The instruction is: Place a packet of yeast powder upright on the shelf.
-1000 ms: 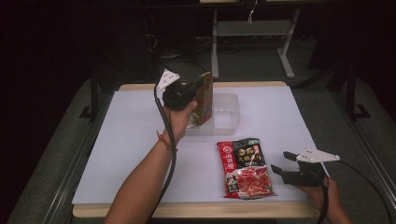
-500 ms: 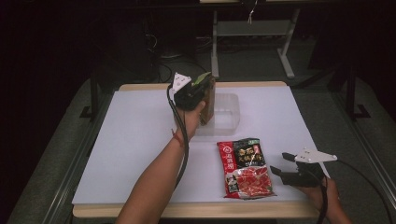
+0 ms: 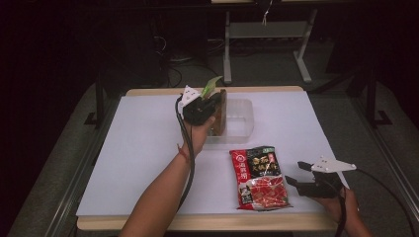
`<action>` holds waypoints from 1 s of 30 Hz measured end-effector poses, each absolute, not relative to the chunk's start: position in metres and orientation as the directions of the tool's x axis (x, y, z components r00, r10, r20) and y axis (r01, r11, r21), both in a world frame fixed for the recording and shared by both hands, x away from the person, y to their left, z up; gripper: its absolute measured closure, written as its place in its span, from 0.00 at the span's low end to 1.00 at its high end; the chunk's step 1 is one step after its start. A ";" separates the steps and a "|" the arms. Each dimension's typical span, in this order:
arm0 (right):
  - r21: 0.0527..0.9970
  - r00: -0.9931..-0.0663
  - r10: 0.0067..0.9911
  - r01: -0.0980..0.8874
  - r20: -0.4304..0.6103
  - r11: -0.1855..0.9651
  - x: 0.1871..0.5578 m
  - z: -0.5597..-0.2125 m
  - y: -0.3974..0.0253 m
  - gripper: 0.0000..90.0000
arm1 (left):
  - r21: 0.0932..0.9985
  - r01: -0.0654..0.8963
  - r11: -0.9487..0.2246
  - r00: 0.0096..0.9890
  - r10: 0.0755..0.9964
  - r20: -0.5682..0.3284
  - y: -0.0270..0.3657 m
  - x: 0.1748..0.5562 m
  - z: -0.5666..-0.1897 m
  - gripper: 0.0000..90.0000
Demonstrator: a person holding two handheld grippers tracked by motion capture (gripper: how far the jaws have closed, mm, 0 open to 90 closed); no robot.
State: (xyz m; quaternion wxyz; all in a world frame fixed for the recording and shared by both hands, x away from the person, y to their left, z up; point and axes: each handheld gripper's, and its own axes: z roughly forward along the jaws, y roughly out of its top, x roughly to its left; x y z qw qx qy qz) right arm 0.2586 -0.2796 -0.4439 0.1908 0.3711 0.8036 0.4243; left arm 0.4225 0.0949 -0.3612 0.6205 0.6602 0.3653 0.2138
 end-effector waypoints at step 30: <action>0.818 -0.652 0.759 0.439 0.005 0.372 0.259 -0.445 -0.278 0.31 | 0.969 0.210 -0.128 0.678 0.734 -0.050 0.113 0.410 -0.376 0.83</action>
